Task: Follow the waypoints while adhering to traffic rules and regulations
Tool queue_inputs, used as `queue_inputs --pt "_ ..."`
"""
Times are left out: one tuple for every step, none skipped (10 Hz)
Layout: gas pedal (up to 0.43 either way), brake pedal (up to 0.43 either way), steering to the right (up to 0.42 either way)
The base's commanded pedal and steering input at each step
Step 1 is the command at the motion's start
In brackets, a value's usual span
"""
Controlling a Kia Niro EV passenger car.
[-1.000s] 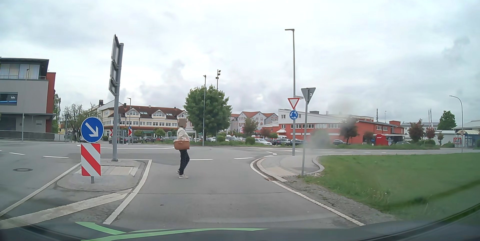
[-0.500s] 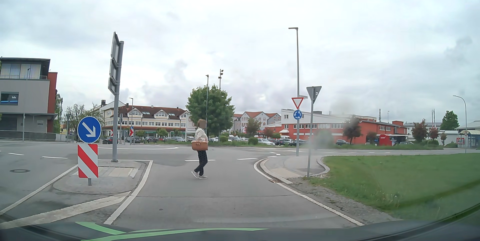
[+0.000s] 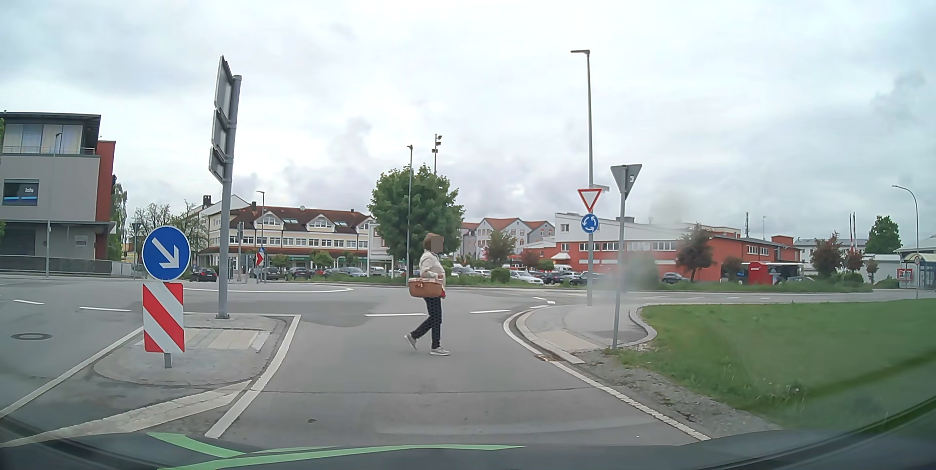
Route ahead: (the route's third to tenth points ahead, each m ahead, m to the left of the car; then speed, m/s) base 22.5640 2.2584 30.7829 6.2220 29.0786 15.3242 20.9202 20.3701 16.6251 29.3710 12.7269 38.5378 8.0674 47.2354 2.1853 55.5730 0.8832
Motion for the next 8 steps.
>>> queue_inputs --pt "0.008 0.000 -0.121" --pt "0.008 0.000 -0.122" --pt "0.008 0.000 -0.122" --pt "0.008 0.000 -0.122" --pt "0.008 0.000 -0.122" --pt "0.020 0.000 -0.122" --pt "0.039 0.000 -0.122" --pt "0.047 0.000 -0.122"
